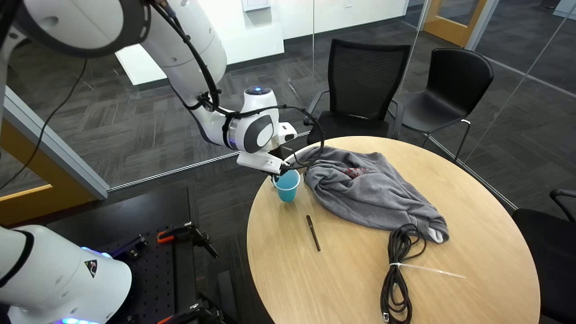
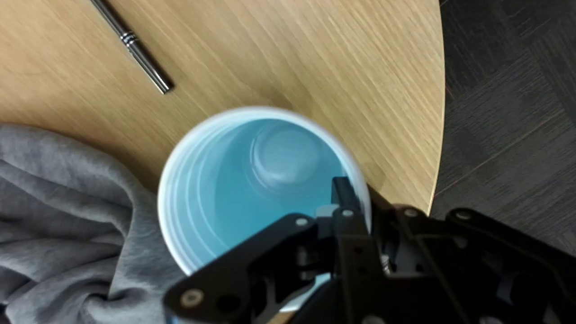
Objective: Move the cup
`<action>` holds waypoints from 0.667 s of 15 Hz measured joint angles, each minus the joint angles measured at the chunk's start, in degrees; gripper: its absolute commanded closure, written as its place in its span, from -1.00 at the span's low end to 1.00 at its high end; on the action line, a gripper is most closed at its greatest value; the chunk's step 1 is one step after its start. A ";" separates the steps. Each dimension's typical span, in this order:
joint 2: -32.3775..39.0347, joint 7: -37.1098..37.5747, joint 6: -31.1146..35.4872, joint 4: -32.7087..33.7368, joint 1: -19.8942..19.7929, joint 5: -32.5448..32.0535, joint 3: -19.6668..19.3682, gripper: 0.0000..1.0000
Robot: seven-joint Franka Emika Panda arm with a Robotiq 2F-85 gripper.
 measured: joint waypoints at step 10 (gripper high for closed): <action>3.81 2.54 -4.10 6.90 4.86 -0.01 -4.34 0.09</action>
